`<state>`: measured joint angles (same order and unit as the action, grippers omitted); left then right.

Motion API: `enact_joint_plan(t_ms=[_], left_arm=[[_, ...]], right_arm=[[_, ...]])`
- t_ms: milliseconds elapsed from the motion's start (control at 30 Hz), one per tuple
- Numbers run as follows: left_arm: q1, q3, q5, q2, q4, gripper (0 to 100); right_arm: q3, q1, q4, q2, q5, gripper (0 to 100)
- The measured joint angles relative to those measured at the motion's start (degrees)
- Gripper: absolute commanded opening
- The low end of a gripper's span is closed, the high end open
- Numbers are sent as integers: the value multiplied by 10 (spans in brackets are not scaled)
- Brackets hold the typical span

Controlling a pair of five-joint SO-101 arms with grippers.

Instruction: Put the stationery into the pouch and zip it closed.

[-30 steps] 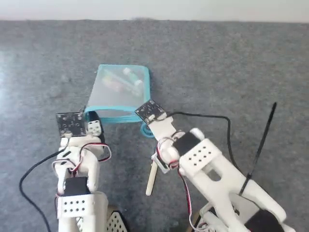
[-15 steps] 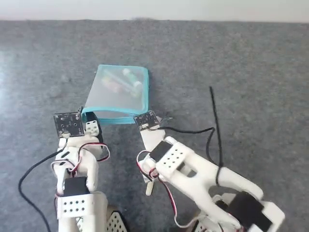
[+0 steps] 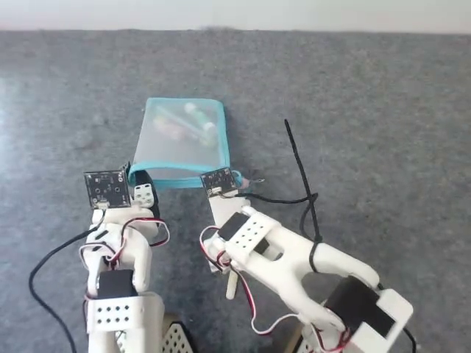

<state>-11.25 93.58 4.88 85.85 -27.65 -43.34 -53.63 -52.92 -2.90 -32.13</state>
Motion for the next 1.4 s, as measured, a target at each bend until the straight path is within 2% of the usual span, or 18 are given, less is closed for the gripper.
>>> enact_joint_plan(t_ms=[100, 167, 233, 433, 567, 667, 733, 900, 1067, 1133, 1400], left_arm=[[0, 0, 0, 0, 0, 11], [0, 0, 0, 0, 0, 11], [0, 0, 0, 0, 0, 11], [0, 0, 0, 0, 0, 11], [-2, 0, 0, 0, 0, 11], [-2, 0, 0, 0, 0, 11], [-2, 0, 0, 0, 0, 11], [-2, 0, 0, 0, 0, 11], [-2, 0, 0, 0, 0, 11], [-2, 0, 0, 0, 0, 11], [-2, 0, 0, 0, 0, 11]], right_arm=[[4, 1, -4, 8, 6, 100], [4, 11, -8, 4, 36, 0], [3, 29, -11, 5, 84, 32], [18, 135, -58, 15, 240, 7], [55, 269, -80, 19, 354, 7], [110, 374, -87, 19, 383, 7], [139, 407, -91, 19, 405, 7], [158, 409, -91, 19, 441, 25], [160, 406, -105, 19, 464, 261], [160, 407, -119, 19, 466, 318], [156, 406, -140, 19, 469, 279]])
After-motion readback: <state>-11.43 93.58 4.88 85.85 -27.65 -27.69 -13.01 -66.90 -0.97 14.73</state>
